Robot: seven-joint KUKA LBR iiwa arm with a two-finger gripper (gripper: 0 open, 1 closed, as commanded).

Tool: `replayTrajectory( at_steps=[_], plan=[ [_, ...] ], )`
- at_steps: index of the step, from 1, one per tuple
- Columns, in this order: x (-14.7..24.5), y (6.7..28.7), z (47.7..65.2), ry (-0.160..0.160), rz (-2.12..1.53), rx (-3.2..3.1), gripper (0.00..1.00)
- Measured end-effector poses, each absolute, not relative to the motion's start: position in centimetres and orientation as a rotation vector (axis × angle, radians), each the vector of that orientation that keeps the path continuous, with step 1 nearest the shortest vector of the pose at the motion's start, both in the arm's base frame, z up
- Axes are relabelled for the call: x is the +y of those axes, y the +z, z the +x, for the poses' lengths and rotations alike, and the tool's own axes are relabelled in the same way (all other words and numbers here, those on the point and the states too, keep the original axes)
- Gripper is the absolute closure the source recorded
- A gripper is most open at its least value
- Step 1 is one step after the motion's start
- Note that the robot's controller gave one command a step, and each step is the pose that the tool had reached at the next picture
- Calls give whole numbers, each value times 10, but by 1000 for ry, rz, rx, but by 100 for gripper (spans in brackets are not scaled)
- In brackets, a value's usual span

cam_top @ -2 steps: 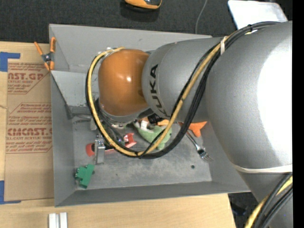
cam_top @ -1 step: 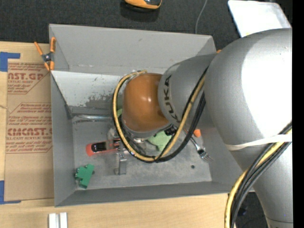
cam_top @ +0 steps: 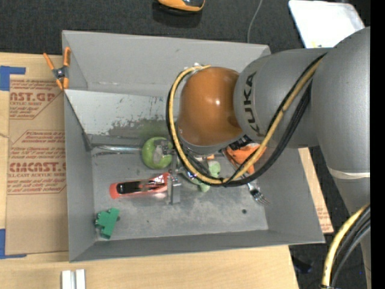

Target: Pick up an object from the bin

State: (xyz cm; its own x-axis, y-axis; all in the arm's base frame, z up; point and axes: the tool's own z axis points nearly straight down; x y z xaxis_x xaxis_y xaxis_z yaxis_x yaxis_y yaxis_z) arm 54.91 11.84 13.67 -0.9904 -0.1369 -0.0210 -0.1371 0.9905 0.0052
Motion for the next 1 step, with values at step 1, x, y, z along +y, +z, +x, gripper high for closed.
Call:
replayTrajectory(
  at_steps=[1],
  plan=[
    [124,98,547,5,-204,3146,0]
  ],
)
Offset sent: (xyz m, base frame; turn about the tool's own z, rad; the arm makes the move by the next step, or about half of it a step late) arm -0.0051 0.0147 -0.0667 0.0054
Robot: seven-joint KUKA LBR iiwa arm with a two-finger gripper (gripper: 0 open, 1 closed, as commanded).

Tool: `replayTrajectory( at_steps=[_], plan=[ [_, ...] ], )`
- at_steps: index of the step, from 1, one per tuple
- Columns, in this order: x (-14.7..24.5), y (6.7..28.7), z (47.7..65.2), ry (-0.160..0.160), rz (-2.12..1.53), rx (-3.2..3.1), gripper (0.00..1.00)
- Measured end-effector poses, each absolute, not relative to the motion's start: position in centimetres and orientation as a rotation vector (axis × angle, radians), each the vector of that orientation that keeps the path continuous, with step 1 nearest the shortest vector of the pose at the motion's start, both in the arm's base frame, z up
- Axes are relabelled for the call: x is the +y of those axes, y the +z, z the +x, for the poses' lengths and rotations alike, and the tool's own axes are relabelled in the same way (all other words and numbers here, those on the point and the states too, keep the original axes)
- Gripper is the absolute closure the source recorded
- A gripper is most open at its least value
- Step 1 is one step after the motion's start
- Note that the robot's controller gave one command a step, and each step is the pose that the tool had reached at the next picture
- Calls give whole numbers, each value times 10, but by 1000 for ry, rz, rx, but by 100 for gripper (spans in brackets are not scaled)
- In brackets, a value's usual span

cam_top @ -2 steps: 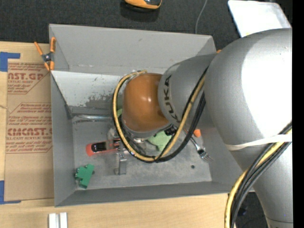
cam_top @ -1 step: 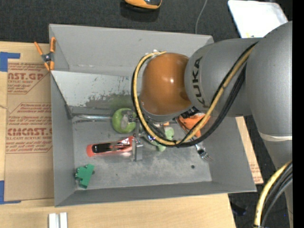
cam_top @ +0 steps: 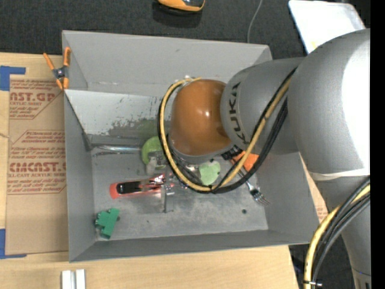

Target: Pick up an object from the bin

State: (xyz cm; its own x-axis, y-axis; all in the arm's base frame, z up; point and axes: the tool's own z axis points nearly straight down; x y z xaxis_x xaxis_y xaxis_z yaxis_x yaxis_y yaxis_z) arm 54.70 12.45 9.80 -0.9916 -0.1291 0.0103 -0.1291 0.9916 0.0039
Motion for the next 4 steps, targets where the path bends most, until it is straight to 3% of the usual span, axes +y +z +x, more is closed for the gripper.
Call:
replayTrajectory(
  at_steps=[1,2,4],
  plan=[
    [135,69,543,-14,210,-3139,0],
    [128,70,539,-14,131,-3138,100],
    [129,78,539,-15,131,-3138,100]
  ],
)
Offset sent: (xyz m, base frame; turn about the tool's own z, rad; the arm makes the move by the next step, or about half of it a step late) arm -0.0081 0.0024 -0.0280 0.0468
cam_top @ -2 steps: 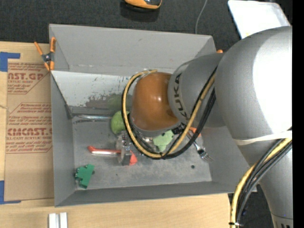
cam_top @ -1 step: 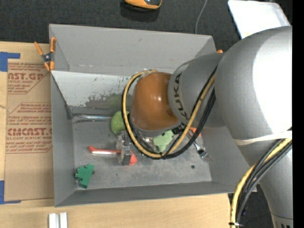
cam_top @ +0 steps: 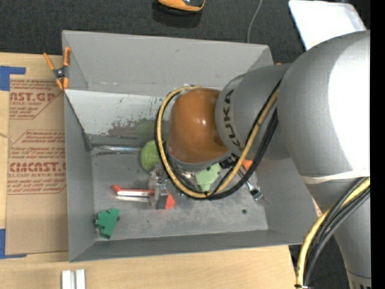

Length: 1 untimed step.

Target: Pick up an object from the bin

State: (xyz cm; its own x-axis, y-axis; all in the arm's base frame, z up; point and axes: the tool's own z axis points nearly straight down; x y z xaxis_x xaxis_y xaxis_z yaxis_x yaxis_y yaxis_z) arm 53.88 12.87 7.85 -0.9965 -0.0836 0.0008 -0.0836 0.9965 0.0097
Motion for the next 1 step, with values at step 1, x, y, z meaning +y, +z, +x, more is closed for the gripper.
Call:
replayTrajectory(
  at_steps=[1],
  plan=[
    [129,113,537,-13,132,-3131,100]
  ],
)
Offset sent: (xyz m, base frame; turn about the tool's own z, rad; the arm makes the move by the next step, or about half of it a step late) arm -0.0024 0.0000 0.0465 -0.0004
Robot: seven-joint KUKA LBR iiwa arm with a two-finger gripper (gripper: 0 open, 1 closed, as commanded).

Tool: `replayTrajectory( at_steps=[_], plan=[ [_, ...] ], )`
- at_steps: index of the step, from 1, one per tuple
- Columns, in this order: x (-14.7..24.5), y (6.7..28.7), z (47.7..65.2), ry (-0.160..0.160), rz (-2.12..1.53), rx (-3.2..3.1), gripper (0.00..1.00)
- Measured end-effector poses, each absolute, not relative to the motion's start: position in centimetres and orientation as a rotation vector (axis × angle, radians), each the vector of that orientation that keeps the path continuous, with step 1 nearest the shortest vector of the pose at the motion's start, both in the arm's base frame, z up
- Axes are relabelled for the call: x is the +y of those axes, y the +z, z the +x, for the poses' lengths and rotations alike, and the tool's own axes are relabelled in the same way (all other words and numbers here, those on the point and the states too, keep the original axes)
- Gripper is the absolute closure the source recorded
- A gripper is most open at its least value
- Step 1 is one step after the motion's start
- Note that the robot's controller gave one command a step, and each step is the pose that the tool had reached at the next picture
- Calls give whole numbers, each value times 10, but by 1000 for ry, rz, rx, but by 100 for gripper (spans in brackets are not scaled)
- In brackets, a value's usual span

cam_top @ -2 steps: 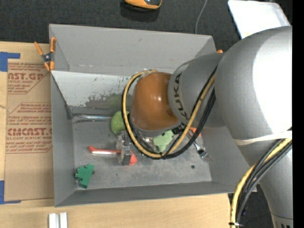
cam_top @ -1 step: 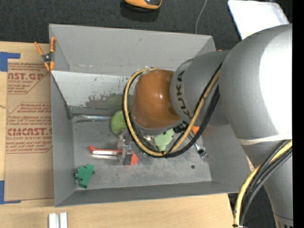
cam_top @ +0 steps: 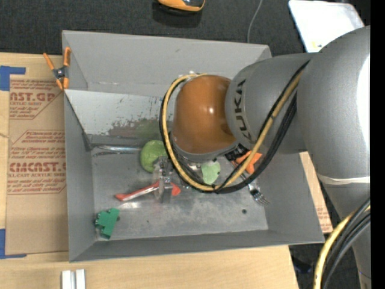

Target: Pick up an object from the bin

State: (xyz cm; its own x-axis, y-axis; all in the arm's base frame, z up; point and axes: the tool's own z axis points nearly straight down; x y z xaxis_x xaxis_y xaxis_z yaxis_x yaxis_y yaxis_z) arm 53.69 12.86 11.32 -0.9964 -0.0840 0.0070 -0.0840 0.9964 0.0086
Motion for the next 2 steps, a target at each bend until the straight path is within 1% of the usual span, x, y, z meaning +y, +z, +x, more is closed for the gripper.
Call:
replayTrajectory(
  at_steps=[1,2],
  plan=[
    [129,158,539,-14,133,-3138,100],
    [129,189,539,-13,133,-3138,100]
  ],
)
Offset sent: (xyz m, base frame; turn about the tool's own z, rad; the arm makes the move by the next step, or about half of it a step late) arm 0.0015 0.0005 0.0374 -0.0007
